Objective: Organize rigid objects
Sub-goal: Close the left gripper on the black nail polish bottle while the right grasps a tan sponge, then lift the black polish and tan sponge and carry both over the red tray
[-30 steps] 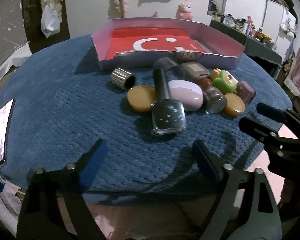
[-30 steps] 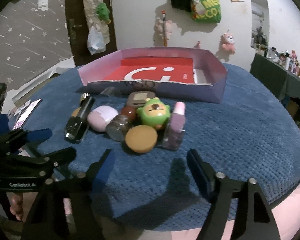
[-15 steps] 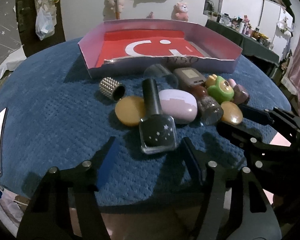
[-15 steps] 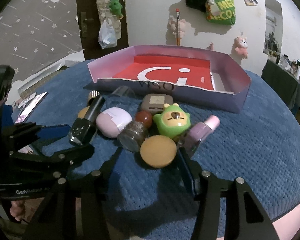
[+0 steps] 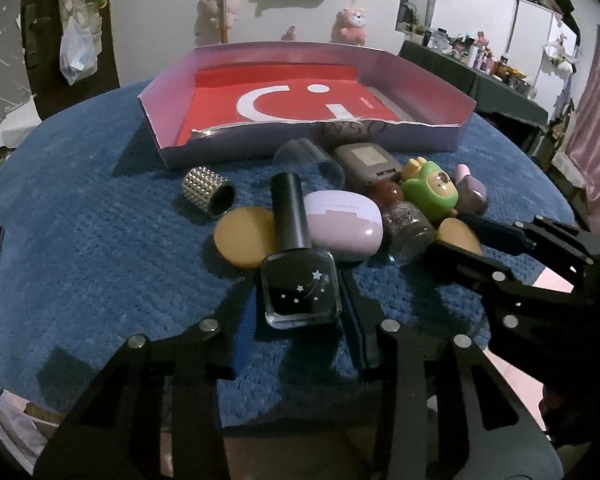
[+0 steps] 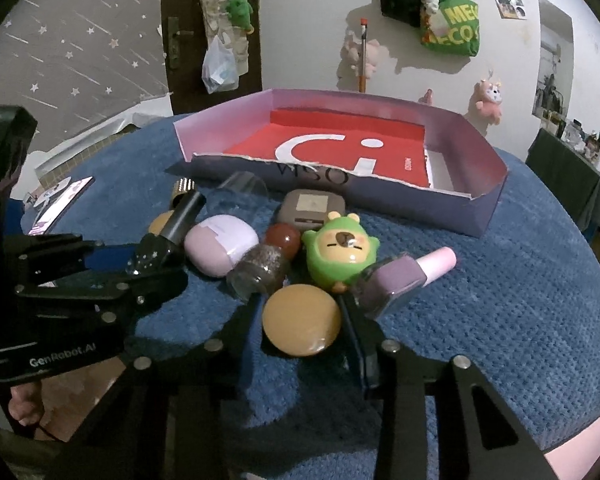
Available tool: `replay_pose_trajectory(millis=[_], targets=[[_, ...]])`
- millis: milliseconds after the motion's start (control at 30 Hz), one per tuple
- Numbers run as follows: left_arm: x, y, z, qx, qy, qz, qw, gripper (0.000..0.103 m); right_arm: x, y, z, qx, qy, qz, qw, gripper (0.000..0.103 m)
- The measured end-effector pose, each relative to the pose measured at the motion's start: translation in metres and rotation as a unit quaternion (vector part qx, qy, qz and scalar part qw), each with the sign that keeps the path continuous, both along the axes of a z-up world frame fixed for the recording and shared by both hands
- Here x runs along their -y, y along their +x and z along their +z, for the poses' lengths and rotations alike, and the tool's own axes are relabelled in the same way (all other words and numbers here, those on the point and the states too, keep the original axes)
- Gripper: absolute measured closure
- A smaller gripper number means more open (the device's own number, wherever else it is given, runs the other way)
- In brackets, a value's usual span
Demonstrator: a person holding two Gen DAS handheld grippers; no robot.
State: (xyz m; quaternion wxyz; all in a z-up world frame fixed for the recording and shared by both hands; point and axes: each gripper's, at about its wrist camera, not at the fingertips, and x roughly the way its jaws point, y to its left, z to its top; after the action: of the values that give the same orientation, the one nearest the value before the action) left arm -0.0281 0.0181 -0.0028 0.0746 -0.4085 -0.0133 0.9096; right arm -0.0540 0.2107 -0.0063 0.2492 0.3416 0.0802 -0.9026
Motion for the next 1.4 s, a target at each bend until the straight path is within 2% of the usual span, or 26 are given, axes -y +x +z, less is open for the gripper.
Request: replay_pose_trajectory(millis=[100,267,767,1067,1400], targets=[[0.003,0.002,0.002,0.0,0.01,0.0,1.0,0.067,0.001,0.007,0.009,-0.01,-0.006,0.009,1.0,0.063],[0.004,0.006,0.009,-0.016,0.005,0.002,0.9999,0.068,0.0,0.007,0.02,-0.013,-0.023,0.016,1.0,0.063],[0.008,0.011,0.029,-0.059,0.006,0.0,0.9982,0.068,0.001,-0.001,0.024,-0.007,-0.034,0.017,0.999,0.063],[0.012,0.001,0.042,-0.075,0.006,0.0,0.9971,0.068,-0.002,-0.01,0.035,0.0,-0.056,0.023,0.998,0.063],[0.015,-0.023,0.064,-0.102,0.007,-0.003,0.9948,0.068,-0.005,-0.029,0.059,-0.019,-0.056,0.02,0.998,0.063]])
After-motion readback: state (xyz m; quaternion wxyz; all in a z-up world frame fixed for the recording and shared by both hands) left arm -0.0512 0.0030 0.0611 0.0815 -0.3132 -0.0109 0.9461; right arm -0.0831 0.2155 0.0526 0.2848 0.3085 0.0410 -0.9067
